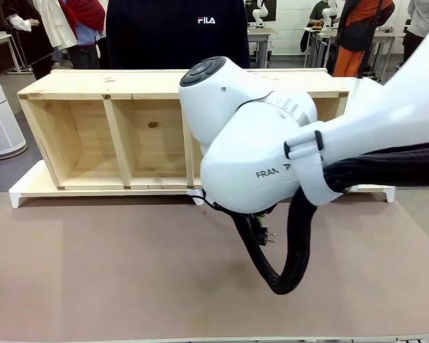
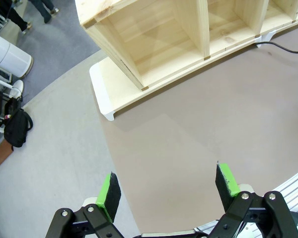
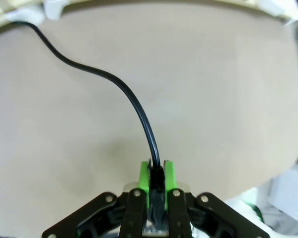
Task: Perform cable management.
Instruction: Pull the grasped Power Cable to the location of the Power Strip.
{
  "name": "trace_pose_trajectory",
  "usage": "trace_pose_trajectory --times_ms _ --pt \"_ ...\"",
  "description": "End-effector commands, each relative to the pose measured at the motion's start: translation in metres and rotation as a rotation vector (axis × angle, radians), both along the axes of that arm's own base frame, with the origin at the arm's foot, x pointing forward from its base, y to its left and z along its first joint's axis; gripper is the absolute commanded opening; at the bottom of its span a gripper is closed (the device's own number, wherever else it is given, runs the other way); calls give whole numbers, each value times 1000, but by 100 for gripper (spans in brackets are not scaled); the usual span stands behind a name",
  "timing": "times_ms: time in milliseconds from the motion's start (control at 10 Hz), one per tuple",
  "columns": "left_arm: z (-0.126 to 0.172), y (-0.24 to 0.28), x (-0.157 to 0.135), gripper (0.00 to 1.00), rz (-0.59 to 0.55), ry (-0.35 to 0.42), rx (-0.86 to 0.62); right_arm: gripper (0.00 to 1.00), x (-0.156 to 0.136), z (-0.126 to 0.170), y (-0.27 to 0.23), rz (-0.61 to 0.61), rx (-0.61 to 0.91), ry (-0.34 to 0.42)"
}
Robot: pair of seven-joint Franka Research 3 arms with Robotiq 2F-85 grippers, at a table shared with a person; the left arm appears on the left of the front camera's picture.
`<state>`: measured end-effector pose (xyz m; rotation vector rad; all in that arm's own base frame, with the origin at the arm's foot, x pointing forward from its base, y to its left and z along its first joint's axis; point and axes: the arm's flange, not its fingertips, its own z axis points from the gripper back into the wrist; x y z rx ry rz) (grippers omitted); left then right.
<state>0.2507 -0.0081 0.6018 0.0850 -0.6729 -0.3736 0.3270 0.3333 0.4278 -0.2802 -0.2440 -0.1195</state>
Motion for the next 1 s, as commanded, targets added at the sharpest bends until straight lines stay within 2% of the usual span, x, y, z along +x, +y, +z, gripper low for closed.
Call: trace_pose_trajectory --times_ms 0,500,700,900 --pt "0 1 0 100 1 0 -2 15 -4 0 -27 -15 29 13" --pt "0 1 0 100 1 0 -2 15 1 -5 -61 -96 76 25" --pt "0 1 0 100 1 0 -2 15 3 -5 -66 -109 96 12" --pt "0 1 0 100 1 0 -2 15 6 -5 -57 -115 52 20"
